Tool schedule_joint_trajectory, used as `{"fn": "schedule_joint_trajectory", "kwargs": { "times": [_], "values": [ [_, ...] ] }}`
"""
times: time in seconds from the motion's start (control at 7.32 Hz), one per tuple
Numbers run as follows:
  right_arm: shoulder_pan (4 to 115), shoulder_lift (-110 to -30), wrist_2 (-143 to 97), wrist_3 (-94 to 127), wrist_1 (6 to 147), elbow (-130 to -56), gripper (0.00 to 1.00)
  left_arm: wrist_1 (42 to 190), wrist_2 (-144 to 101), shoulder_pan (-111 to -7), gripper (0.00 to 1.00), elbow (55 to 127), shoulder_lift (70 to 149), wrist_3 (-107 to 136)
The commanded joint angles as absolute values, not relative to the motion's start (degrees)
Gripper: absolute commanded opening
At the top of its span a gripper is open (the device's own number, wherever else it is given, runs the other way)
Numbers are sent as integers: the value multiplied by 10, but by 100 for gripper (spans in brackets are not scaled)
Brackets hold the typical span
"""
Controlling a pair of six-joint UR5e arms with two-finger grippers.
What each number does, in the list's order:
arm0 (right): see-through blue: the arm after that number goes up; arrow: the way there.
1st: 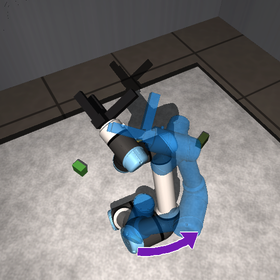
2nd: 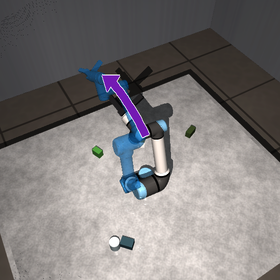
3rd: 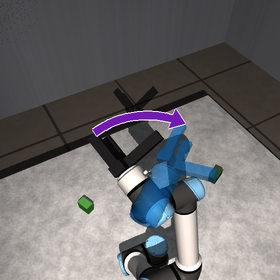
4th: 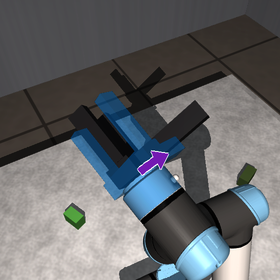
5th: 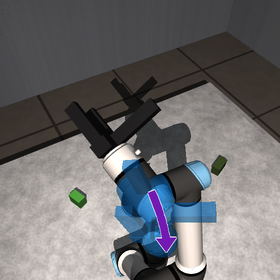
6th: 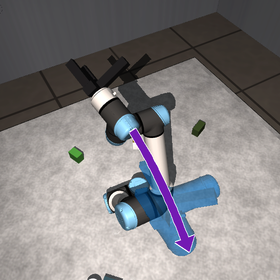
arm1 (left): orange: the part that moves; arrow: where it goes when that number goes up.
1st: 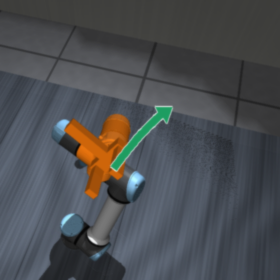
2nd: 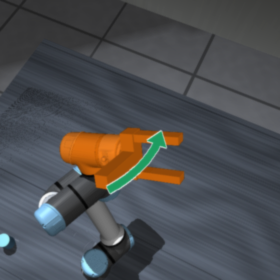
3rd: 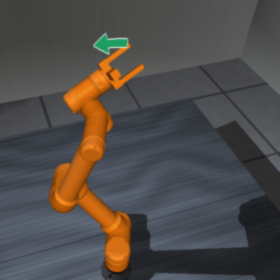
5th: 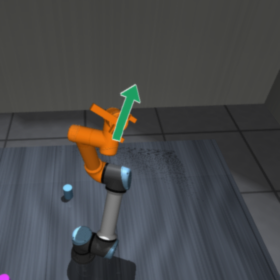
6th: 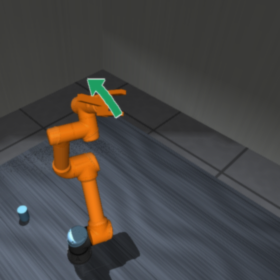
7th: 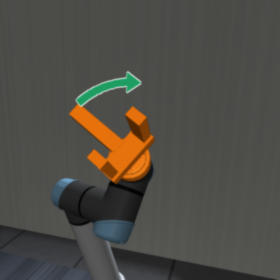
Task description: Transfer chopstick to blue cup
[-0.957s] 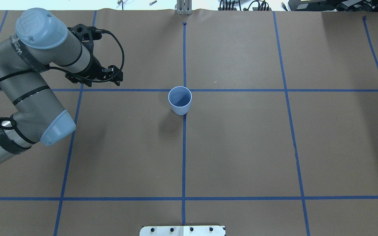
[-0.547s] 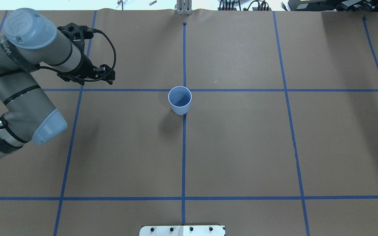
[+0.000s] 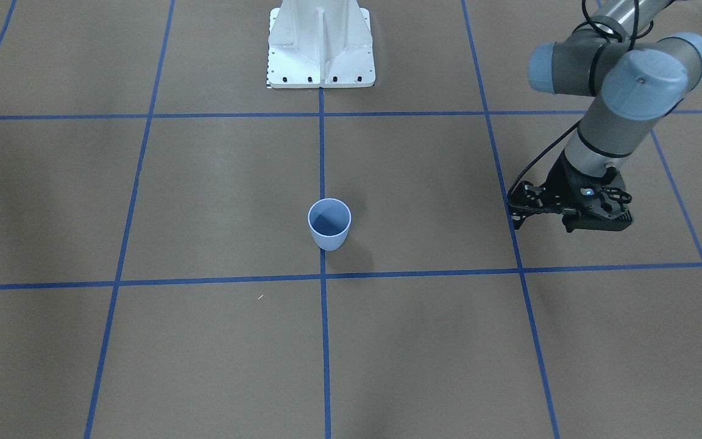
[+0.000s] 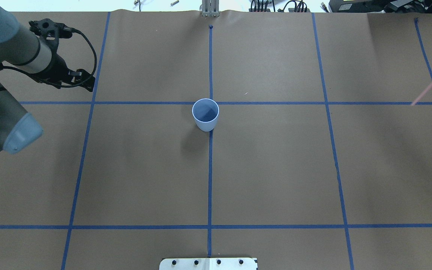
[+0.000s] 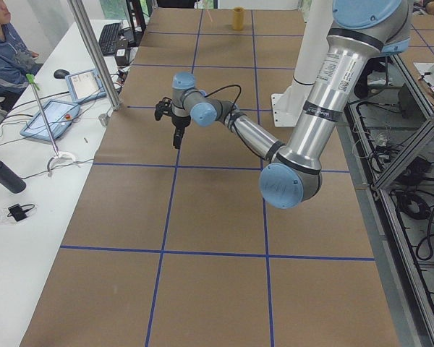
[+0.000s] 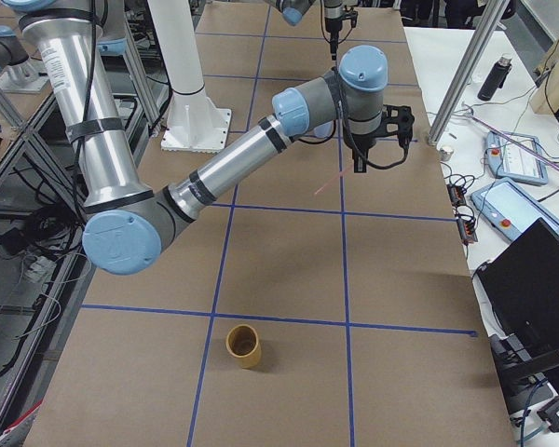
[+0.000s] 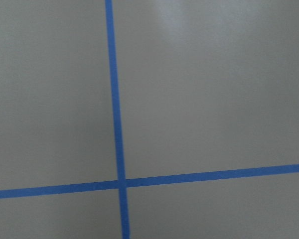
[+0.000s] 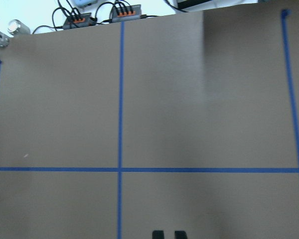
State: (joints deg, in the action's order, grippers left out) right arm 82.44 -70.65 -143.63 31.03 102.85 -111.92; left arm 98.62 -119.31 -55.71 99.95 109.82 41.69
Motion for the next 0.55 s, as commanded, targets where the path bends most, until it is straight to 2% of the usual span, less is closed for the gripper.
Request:
{"fn": "schedule_joint_trajectory", "kwargs": {
  "times": [0.0,0.27,0.41],
  "values": [
    [675,-598,-1345,520,1008,-1115,0,988,-1217,-614,98,999,1051,306],
    [588,-509,-1278,666,998,-1100,0,988,-1217,-621,98,998,1042,287],
    [553,-483,-1254,723,950,-1066,0,989,-1217,-620,98,998,1037,287]
  ]
}}
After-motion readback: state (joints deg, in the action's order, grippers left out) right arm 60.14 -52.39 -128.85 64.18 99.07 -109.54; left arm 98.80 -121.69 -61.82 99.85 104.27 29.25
